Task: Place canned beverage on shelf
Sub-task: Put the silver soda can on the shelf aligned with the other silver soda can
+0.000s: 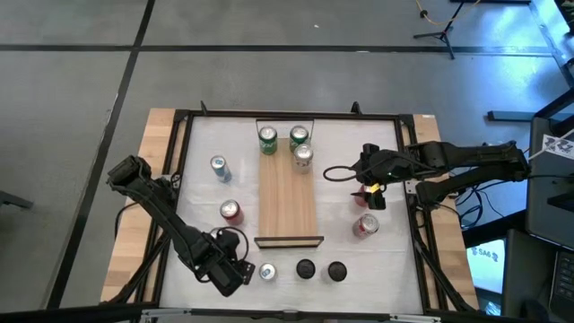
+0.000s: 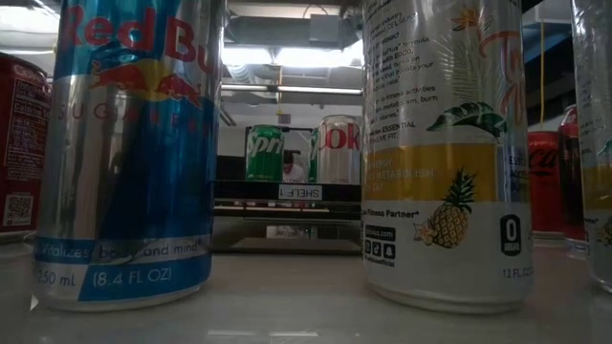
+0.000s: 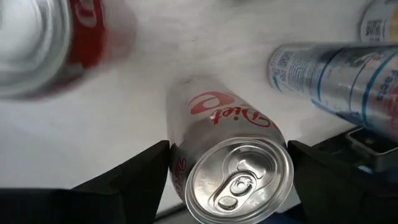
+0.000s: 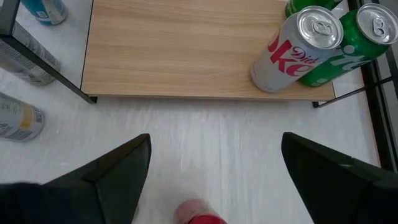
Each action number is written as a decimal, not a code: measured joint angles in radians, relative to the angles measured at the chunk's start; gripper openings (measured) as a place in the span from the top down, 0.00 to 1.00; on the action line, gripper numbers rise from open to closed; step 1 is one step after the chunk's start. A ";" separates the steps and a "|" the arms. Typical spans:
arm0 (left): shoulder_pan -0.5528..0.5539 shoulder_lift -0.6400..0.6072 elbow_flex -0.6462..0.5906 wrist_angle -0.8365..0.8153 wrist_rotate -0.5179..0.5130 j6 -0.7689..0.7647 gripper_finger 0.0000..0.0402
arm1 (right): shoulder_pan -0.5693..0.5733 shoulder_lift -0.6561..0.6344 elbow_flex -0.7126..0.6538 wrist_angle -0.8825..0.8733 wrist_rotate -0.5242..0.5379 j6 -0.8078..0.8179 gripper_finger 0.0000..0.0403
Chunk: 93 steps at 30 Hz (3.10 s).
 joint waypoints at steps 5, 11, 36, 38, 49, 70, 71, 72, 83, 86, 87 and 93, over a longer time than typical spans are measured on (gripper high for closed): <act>0.007 -0.001 0.000 -0.016 -0.002 0.179 0.27 | 0.000 0.000 0.000 0.000 0.000 0.000 0.12; 0.033 -0.001 0.000 -0.017 0.002 0.455 0.27 | 0.000 0.000 0.000 0.000 0.000 0.000 0.12; 0.130 -0.002 0.000 -0.002 0.018 1.635 0.27 | 0.000 0.000 0.000 0.000 0.000 0.004 0.12; 0.135 -0.002 0.000 0.001 0.030 1.679 0.27 | 0.000 0.000 0.000 0.000 0.000 0.004 0.12; 0.142 -0.001 -0.001 0.031 0.037 1.710 0.27 | 0.000 0.000 0.000 0.000 0.000 0.004 0.12; 0.141 -0.001 -0.002 0.073 0.031 1.709 0.24 | 0.000 0.000 0.000 0.000 0.000 0.004 0.12; 0.141 0.000 -0.002 0.073 0.030 1.709 0.23 | 0.000 0.000 0.000 0.000 0.000 0.004 0.12; 0.141 0.000 -0.002 0.072 0.029 1.709 0.21 | 0.000 0.000 0.000 0.000 0.000 0.004 0.12; 0.141 0.002 -0.003 0.074 0.008 1.657 0.07 | 0.000 0.000 0.000 0.000 0.000 0.004 0.12; 0.141 0.002 -0.003 0.073 0.010 1.656 0.07 | 0.000 0.000 0.000 0.000 0.000 0.004 0.12; 0.140 0.002 -0.003 0.069 0.010 1.656 0.07 | 0.000 0.000 0.000 0.000 0.000 0.004 0.12; 0.141 0.001 -0.003 0.021 0.012 1.632 0.07 | 0.000 0.000 0.000 0.000 0.000 0.004 0.12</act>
